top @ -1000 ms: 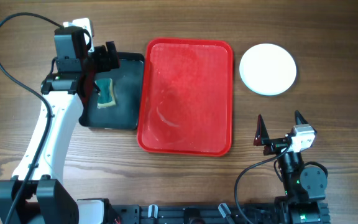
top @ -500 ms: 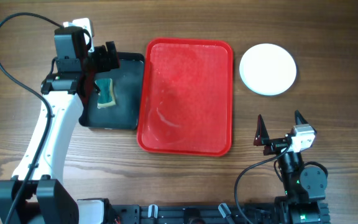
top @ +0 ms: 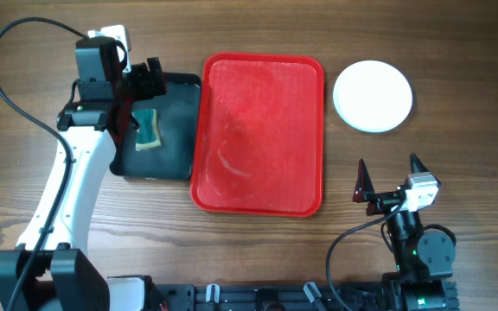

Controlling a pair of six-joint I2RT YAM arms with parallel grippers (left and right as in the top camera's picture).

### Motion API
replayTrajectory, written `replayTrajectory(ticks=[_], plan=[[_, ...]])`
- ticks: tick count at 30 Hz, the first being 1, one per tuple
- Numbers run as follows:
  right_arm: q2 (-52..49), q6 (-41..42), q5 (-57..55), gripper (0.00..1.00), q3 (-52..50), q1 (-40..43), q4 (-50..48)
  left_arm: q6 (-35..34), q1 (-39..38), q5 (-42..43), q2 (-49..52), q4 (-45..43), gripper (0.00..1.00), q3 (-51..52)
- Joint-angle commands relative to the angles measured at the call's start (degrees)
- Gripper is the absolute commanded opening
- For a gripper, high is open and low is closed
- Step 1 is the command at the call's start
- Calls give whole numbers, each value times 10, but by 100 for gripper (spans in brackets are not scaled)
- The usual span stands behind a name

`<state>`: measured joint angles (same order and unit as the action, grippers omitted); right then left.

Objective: Clean dirty plates on tray and stack at the side

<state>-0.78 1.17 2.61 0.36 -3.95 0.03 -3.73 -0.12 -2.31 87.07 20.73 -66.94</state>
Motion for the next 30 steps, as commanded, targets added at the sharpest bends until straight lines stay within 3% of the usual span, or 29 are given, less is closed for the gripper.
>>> replayTrajectory(ticks=[1,20,26,30], plan=[[6,-10,9,100,-1,0,-2,-1,4,-3,3,-1,100,-2],[6,-10,9,100,-1,0,-2,-1,1,-3,-7,3,100,-2],[6,-10,9,100,-1,0,-2,-1,-24,-3,-114,84,100,-2],[6,-10,9,100,-1,0,-2,-1,-34,-3,-240,122,100,-2]])
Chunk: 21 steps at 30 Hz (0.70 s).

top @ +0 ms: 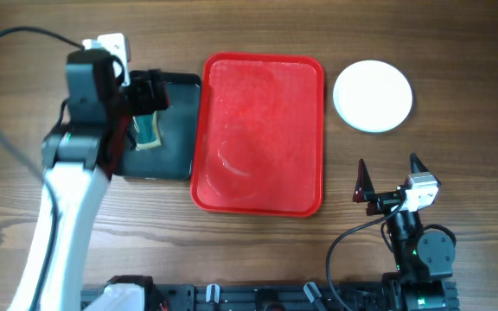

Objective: Clean dirty plates on tray and stack at the side

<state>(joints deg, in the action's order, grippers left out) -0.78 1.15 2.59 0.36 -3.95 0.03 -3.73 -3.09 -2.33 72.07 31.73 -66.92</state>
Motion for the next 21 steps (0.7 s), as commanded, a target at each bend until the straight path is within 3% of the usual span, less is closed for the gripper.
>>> replayTrajectory(ticks=[1,14,21], plan=[[6,-10,9,100,-1,0,-2,-1,-4,-3,-118,14,100,-2],[6,-10,9,100,-1,0,-2,3,-4,-12,-493,127,100,-2],[6,-10,9,100,-1,0,-2,3,-4,-5,-608,241,100,-1]])
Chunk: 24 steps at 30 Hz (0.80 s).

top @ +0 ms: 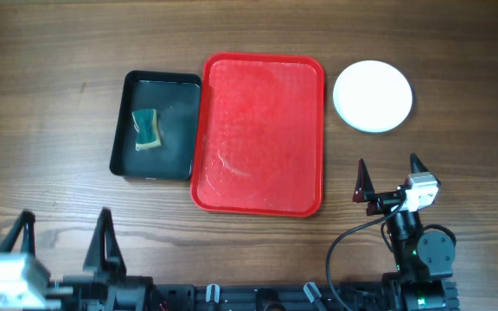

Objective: Clean dirty plates on tray and stack at the side

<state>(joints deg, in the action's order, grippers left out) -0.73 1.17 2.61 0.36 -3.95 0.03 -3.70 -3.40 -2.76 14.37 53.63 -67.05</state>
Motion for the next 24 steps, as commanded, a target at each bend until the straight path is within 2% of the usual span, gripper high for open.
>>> replayTrajectory(ticks=[1,10,14,18,24], plan=[[5,-10,9,100,-1,0,-2,2,-1,-1,-47,35,100,1],[5,-10,9,100,-1,0,-2,0,-4,1,-141,57,100,40],[5,-10,9,100,-1,0,-2,0,-6,2,-141,53,100,62],[5,-10,9,100,-1,0,-2,-46,-6,3,-141,-34,100,118],[5,-10,9,100,-1,0,-2,-92,-6,3,-141,-276,100,259]])
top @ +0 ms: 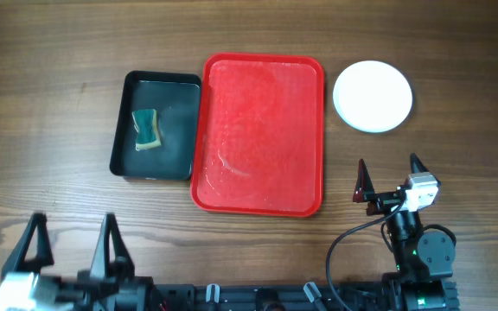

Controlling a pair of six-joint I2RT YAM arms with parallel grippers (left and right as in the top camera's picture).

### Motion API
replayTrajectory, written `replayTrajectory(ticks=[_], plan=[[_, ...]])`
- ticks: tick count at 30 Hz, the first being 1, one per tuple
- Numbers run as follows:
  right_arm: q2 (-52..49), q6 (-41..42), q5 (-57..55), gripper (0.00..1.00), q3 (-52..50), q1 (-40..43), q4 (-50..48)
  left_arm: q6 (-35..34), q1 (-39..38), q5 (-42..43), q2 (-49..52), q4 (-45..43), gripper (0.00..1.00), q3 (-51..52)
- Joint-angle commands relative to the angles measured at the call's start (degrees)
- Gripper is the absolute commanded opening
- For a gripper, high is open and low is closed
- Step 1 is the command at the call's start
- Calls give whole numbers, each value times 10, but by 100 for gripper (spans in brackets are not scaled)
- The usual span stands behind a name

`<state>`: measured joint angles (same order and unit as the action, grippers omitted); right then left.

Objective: Clean dirty plates on tray and stack at the side

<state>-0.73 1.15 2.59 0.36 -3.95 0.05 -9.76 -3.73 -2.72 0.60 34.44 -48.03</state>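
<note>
The red tray (259,134) lies in the middle of the table with nothing on it but faint wet streaks. A white plate (373,96) rests on the wood to its right, at the back. Left of the tray a black tub (124,151) holds a green sponge (147,129). My left gripper (69,246) is at the front left edge, fingers spread wide, open and holding nothing. At the front right my right gripper (388,177) also stands open, below the plate.
Bare wooden tabletop surrounds the tray, tub and plate. The arm bases and a black cable (353,238) sit along the front edge.
My left gripper has shifted slightly to the right along the front left edge. The tray, plate, tub, sponge and right arm are where they were.
My left gripper was over the black tub beside the sponge, and still there a second later. Then it was back at the front left edge, open, with the sponge lying in the tub. The right arm stayed put throughout.
</note>
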Motion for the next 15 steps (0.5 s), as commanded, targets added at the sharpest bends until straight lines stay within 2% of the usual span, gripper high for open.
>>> replayTrajectory(ticks=[1,8,11,15], plan=[[5,-10,9,100,-1,0,-2,-38,-3,3,-3,-135,100,102],[5,-10,9,100,-1,0,-2,-120,-3,3,-3,-422,100,310],[5,-10,9,100,-1,0,-2,-140,-3,3,-4,-491,100,369],[5,-10,9,99,-1,0,-2,-152,-3,3,-4,-518,100,404]])
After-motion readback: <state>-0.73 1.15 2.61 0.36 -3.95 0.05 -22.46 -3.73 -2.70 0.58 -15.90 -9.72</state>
